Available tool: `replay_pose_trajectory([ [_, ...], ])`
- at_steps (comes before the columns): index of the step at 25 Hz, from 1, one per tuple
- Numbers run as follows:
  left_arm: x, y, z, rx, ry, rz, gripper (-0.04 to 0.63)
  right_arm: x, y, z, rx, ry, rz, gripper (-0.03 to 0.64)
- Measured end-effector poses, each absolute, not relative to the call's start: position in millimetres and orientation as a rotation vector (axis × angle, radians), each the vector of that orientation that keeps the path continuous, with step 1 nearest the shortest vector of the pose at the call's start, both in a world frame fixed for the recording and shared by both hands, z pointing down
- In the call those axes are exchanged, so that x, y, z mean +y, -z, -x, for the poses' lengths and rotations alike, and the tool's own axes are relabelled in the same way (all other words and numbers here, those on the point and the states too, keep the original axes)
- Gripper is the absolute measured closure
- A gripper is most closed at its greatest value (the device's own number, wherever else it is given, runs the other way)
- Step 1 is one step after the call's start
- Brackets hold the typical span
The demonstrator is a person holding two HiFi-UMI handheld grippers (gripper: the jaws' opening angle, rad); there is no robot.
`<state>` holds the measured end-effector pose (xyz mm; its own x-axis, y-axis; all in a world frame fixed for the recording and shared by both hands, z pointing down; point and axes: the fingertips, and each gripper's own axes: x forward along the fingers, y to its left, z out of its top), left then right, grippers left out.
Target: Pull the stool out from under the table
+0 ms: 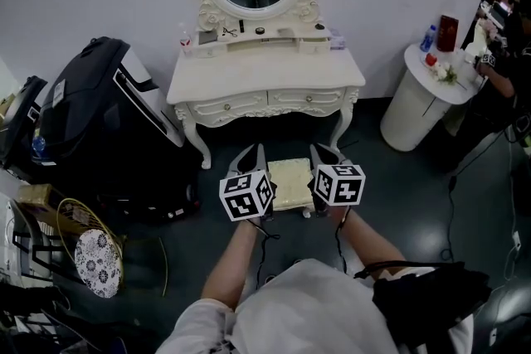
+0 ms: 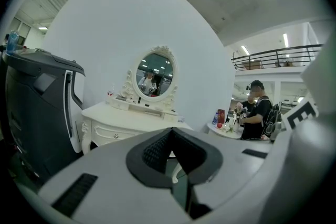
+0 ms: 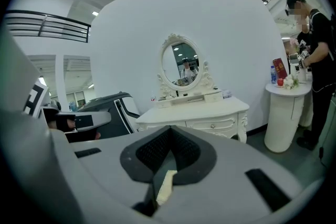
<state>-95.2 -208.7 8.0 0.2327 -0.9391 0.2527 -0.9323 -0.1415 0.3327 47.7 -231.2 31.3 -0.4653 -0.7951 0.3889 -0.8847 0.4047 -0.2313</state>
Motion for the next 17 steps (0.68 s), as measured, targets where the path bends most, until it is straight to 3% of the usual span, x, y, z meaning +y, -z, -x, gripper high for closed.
replay_pose_trajectory([
  [17, -216.0, 1.1, 103.0, -1.738, 0.052, -2.102, 0.586, -236.3, -21.4, -41.0, -2.46, -0.601, -1.516, 0.618],
])
